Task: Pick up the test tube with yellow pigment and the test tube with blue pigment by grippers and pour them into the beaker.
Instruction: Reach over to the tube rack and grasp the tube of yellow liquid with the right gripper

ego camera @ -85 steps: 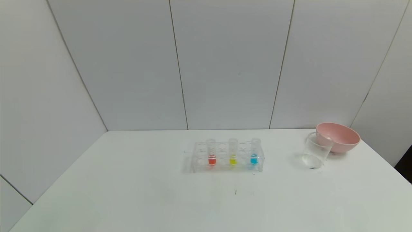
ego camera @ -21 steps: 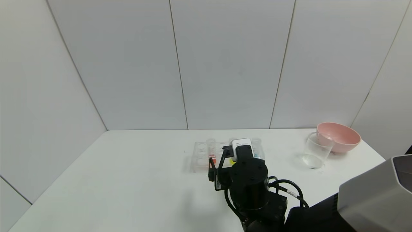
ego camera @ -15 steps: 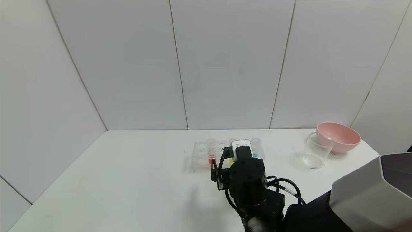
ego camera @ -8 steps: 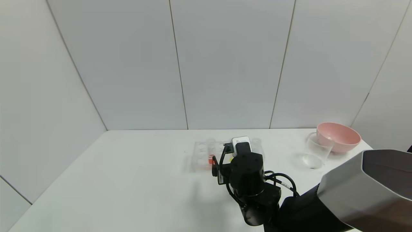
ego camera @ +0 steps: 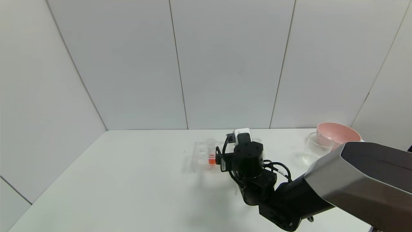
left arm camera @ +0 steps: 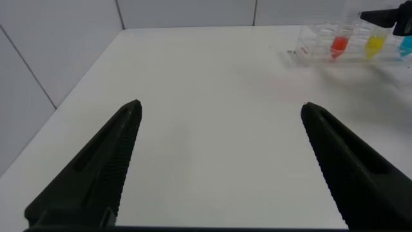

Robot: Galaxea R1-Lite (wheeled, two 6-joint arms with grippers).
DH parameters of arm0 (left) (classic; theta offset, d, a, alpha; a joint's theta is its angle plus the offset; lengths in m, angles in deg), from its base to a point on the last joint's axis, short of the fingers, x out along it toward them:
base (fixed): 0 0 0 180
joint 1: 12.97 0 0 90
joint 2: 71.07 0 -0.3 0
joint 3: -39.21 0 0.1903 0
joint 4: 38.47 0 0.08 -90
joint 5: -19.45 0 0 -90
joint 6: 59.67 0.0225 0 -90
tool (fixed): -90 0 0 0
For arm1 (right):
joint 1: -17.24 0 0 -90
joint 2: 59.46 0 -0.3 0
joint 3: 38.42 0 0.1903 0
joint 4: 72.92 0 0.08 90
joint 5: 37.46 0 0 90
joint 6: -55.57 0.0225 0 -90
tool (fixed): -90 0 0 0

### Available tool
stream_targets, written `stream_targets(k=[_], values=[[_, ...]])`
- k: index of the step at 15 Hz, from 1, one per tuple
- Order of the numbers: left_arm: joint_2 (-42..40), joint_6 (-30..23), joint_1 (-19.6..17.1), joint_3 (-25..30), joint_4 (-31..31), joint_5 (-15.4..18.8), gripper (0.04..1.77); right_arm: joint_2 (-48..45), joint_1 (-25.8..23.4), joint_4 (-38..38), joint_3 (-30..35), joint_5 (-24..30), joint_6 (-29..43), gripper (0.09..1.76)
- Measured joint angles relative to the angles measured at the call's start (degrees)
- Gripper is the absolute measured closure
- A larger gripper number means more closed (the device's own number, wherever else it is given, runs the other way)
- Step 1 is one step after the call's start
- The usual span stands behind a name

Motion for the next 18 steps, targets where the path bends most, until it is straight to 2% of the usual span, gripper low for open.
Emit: stream_targets(k=[5, 12, 15, 18], values=[[0.0, 0.0, 0.0, 0.0, 0.0, 0.0, 0.05, 3.1, -1.5, 0.4, -4.5, 1.5, -0.6, 0.14], [0.0, 0.0, 0.0, 0.0, 0.0, 0.0, 0.05, 5.5, -2.2, 0.3, -7.2, 2.3, -1.2, 0.16], [0.0, 0.0, 0.0, 0.0, 0.0, 0.0, 0.05, 5.6, -2.2, 0.2, -7.3, 2.5, -1.2, 0.63], [0.0, 0.0, 0.0, 0.0, 0.0, 0.0, 0.05, 5.5, -2.1, 0.2, -7.1, 2.5, -1.2, 0.98]])
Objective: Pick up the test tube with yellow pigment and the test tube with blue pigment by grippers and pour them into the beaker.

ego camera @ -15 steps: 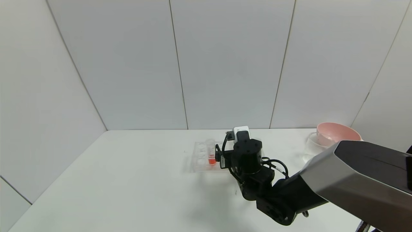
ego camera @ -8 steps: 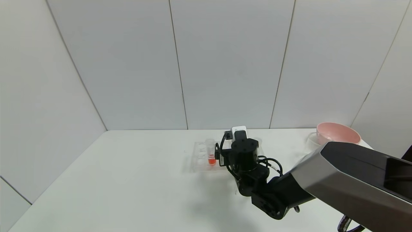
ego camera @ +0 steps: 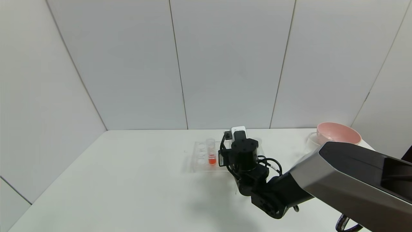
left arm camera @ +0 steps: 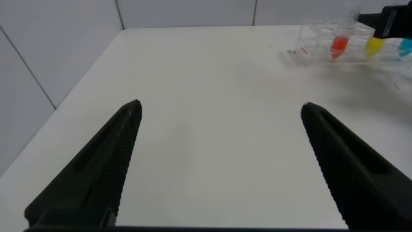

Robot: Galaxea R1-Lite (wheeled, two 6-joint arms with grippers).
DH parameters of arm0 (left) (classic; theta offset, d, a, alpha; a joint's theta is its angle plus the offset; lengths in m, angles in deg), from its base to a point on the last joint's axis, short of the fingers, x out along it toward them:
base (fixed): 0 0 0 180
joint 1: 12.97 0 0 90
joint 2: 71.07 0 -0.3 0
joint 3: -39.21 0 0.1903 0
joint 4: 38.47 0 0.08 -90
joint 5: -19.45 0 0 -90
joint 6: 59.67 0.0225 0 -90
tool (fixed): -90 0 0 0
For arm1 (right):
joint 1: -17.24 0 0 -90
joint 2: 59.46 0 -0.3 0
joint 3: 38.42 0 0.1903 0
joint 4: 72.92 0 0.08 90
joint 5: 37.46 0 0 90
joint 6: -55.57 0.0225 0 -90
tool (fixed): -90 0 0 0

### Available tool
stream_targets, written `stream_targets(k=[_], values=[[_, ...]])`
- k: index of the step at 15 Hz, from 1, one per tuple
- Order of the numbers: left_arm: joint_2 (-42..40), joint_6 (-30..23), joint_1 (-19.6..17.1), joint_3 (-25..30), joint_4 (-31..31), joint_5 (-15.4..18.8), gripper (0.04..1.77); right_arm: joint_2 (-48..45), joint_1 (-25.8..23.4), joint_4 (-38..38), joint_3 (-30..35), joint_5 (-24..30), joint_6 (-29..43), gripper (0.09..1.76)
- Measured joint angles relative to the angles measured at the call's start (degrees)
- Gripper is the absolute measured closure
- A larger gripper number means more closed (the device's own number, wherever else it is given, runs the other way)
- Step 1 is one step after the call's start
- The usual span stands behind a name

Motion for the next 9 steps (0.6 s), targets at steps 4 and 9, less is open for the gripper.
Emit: stream_targets(k=[4, 9], values=[[0.0, 0.0, 0.0, 0.0, 0.0, 0.0, 0.05, -0.3, 0.1, 0.0, 0.2, -0.2, -0.1, 1.27], [0.0, 0.0, 0.0, 0.0, 0.0, 0.0, 0.05, -0.4, 0.2, -0.2, 0.2, -0.2, -0.1, 1.27]])
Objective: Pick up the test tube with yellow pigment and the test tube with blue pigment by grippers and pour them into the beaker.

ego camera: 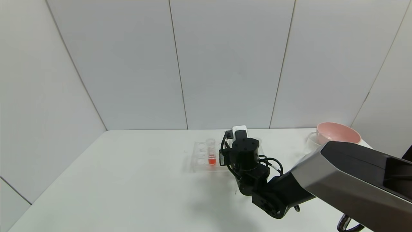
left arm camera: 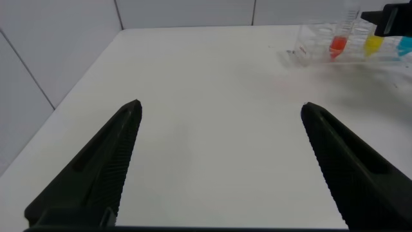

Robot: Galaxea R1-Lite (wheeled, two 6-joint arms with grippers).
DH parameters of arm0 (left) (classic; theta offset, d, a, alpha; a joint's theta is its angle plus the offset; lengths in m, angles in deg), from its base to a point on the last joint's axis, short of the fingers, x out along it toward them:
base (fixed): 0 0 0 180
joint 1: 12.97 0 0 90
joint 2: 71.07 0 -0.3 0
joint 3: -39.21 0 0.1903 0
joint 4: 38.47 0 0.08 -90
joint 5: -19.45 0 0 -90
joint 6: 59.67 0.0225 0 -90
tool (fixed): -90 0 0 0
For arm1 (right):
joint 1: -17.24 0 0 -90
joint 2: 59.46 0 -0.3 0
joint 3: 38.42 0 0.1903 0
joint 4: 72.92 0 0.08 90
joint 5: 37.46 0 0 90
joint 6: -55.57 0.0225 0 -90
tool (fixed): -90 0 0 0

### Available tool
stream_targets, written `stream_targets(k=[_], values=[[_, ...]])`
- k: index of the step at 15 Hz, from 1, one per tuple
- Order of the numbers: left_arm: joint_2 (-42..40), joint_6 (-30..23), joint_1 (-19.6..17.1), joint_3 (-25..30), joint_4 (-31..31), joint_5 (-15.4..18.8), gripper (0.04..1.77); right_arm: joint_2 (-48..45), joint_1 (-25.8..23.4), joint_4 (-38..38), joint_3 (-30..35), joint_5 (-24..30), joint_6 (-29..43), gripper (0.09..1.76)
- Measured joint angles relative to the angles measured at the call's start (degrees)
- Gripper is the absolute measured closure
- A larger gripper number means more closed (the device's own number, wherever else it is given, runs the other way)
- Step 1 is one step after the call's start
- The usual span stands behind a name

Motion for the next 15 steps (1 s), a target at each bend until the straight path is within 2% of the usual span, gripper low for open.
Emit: stream_targets(k=[6, 11, 15], values=[[0.0, 0.0, 0.0, 0.0, 0.0, 0.0, 0.05, -0.8, -0.1, 0.4, 0.1, 0.1, 0.0, 1.27], [0.0, 0.0, 0.0, 0.0, 0.0, 0.0, 0.05, -5.3, 0.0, 6.0, -0.7, 0.4, -2.1, 1.27], [0.0, 0.0, 0.0, 0.0, 0.0, 0.0, 0.05, -8.7, 0.4, 6.9, -1.1, 1.1, -3.9, 1.27]])
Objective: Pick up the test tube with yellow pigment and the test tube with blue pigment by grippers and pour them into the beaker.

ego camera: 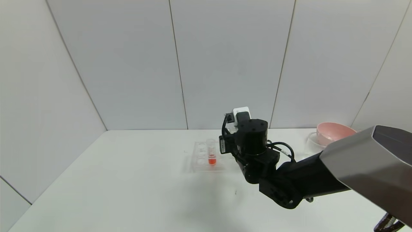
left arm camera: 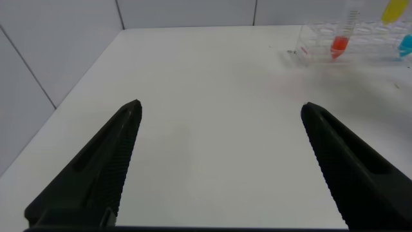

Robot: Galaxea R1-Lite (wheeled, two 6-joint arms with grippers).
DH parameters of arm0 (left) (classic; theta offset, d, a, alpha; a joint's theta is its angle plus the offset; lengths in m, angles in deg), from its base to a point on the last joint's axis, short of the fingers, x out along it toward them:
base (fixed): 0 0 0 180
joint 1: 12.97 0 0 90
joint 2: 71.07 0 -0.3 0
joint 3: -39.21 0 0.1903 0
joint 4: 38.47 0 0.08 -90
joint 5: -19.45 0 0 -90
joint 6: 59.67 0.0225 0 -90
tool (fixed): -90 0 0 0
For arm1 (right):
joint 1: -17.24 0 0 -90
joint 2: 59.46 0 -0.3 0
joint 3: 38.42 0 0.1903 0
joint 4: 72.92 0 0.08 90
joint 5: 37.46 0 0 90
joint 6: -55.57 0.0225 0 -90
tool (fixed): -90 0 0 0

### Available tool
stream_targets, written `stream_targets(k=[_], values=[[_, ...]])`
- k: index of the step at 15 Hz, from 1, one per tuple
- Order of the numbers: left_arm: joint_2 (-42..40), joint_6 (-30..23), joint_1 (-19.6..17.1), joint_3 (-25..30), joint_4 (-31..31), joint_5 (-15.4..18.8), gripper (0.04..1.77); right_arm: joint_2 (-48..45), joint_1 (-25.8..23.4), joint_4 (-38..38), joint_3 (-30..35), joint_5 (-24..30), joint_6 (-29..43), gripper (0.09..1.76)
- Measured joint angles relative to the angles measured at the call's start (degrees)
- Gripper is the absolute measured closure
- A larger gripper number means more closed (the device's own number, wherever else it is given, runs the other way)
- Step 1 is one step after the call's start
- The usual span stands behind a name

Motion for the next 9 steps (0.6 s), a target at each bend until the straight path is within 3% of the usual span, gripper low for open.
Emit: stream_targets(k=[9], values=[[0.0, 0.0, 0.0, 0.0, 0.0, 0.0, 0.05, -1.7, 0.0, 0.0, 0.1, 0.1, -0.3, 1.27]])
